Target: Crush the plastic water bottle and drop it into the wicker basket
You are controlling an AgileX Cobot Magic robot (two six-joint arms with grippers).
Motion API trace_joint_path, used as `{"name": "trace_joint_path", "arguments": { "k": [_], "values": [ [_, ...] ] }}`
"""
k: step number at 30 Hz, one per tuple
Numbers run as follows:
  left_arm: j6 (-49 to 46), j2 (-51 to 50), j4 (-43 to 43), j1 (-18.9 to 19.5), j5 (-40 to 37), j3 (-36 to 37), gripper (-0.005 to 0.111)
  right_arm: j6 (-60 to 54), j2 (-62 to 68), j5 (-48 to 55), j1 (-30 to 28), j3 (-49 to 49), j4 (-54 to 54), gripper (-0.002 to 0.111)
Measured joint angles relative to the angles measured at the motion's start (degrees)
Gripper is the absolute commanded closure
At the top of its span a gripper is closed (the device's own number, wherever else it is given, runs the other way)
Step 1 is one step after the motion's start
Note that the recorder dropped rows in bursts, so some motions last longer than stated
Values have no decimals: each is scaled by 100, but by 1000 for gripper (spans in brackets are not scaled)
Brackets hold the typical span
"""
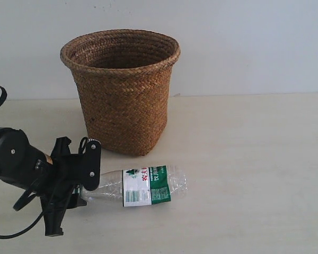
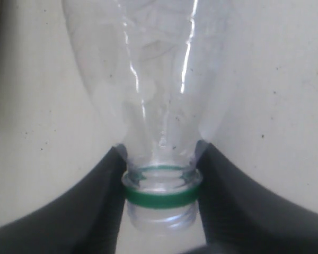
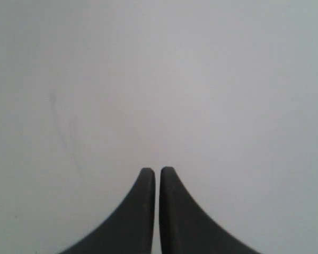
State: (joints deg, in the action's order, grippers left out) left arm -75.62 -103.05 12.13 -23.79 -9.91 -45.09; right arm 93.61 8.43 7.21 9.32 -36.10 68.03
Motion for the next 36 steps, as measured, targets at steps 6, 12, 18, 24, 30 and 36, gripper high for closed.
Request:
{"name": "trace_joint_path", "arguments": {
  "k": [6, 12, 18, 24, 30, 36],
  "values": [
    [0, 0, 0, 0, 0, 0, 103, 0, -4, -348, 0, 1337, 0, 108],
    [0, 0, 0, 0, 0, 0, 103, 0, -464, -362, 0, 2683, 0, 108],
    [0, 0, 0, 0, 0, 0, 103, 0, -795, -373, 0, 3513, 0, 108],
    [0, 0, 0, 0, 0, 0, 103, 0, -802, -384, 0, 3580, 0, 108],
    [0, 0, 0, 0, 0, 0, 103, 0, -816, -398, 0, 3580, 0, 108],
    [0, 0, 0, 0, -11, 0, 103, -21, -816, -408, 0, 3580, 22, 108]
  ]
}}
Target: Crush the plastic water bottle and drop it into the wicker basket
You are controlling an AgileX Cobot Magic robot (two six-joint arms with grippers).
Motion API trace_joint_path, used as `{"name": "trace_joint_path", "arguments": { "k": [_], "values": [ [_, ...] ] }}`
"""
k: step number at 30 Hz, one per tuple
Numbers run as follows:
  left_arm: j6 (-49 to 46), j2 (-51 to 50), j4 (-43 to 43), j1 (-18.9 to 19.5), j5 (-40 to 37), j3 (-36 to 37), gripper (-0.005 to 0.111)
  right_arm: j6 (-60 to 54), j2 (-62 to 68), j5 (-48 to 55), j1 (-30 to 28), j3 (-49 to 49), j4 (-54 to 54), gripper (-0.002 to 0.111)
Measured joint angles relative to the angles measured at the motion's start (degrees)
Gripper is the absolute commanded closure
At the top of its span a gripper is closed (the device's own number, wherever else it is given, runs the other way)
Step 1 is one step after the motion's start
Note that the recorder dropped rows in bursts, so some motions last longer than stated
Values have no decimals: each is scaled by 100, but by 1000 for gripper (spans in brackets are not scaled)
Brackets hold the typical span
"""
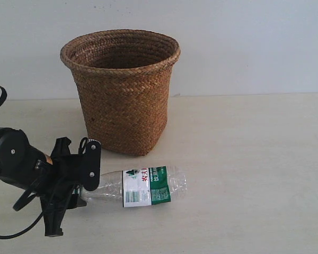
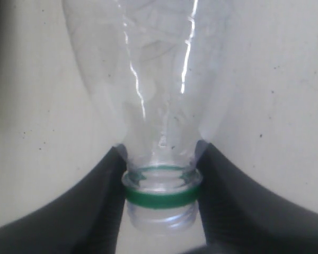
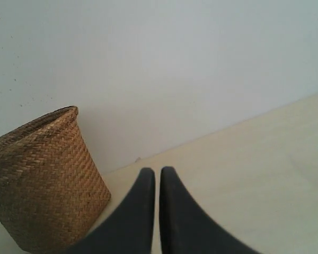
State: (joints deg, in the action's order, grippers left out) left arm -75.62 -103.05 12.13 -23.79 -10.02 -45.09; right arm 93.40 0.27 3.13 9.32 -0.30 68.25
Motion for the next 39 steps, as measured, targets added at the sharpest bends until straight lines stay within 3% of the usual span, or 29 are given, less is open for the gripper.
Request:
{"name": "trace_joint_path", "arguments": {
  "k": [7, 12, 15, 30, 33, 39],
  "values": [
    [0, 0, 0, 0, 0, 0, 103, -439, 0, 81, 0, 0, 70, 108],
    [0, 0, 0, 0, 0, 0, 103, -3123, 0, 81, 0, 0, 240, 108],
    [0, 0, 0, 0, 0, 0, 103, -3897, 0, 81, 0, 0, 254, 108],
    [57, 0, 0, 0, -23, 0, 103, -4220, 0, 81, 0, 0, 250, 108],
    [57, 0, 0, 0, -85, 0, 103, -4220, 0, 89, 0, 0, -393, 108],
    [57, 0, 0, 0, -106, 0, 103, -4220, 0, 93, 0, 0, -2961, 108]
  ]
}}
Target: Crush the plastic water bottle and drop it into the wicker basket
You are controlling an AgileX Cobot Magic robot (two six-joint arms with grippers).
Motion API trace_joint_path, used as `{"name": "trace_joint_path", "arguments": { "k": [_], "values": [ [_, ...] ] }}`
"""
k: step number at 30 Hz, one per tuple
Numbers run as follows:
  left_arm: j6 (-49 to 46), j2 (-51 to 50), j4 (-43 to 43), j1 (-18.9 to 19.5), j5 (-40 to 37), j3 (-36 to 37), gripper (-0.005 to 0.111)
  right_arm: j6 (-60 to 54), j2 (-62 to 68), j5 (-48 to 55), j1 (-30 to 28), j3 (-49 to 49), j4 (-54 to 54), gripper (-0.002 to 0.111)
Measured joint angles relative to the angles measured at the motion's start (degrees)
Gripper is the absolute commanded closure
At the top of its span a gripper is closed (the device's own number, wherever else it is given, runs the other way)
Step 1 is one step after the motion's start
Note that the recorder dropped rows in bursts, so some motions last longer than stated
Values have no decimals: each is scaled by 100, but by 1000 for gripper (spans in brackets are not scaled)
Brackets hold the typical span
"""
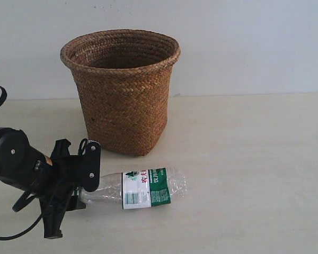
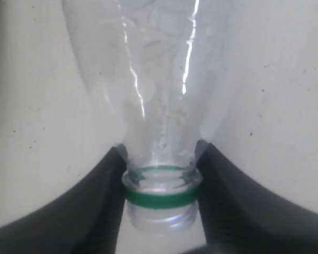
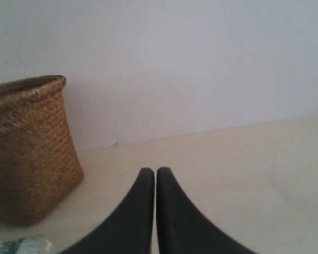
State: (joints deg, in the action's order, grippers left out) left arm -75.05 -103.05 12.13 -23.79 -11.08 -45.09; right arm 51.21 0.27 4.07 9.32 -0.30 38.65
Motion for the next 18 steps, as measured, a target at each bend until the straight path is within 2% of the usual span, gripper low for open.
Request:
{"name": "trace_joint_path", "arguments": {
  "k": [9, 18],
  "values": [
    [0, 0, 0, 0, 0, 0, 103, 0, 0, 9, 0, 0, -2265, 108],
    [11, 0, 0, 0, -25, 0, 103, 0, 0, 20, 0, 0, -2612, 108]
  ]
}}
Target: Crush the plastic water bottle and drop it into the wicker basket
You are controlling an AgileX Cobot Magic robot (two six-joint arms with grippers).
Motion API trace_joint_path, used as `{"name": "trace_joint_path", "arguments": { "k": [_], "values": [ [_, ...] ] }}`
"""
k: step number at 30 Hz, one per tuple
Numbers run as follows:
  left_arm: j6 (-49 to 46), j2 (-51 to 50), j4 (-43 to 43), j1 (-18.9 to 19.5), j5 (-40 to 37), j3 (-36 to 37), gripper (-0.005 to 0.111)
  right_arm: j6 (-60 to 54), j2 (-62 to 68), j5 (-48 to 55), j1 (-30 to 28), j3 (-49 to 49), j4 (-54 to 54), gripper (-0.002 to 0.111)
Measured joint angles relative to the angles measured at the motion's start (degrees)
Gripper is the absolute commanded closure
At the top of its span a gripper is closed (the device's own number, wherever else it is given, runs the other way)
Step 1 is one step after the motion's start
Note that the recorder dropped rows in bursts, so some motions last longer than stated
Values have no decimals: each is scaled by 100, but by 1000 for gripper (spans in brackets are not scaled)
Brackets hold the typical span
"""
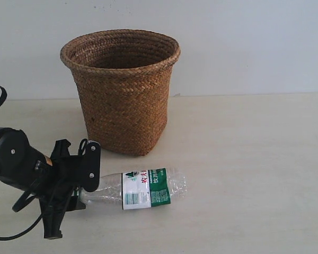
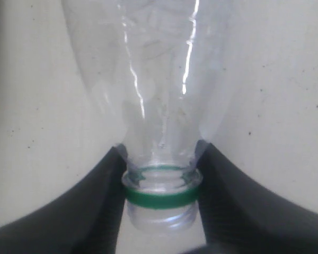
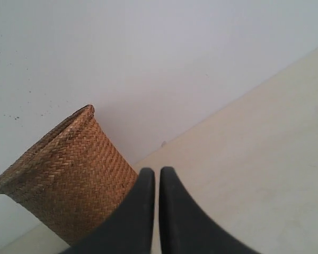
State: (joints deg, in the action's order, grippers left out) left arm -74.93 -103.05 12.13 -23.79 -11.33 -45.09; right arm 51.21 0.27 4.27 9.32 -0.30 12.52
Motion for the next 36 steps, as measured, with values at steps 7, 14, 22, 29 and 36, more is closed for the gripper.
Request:
{"name": "trace_joint_path", "arguments": {
  "k": [7, 14, 22, 29, 36],
  "values": [
    [12, 0, 0, 0, 0, 0, 103, 0, 0, 49, 0, 0, -11, 108],
    [12, 0, 0, 0, 0, 0, 103, -265, 0, 245, 0, 10, 38, 108],
    [12, 0, 0, 0, -21, 0, 103, -1698, 0, 909, 0, 10, 544, 108],
    [12, 0, 0, 0, -169, 0, 103, -1814, 0, 1039, 0, 10, 580, 108],
    [12, 10, 86, 0, -169, 0, 103, -1814, 0, 1039, 0, 10, 580, 108]
  ]
}}
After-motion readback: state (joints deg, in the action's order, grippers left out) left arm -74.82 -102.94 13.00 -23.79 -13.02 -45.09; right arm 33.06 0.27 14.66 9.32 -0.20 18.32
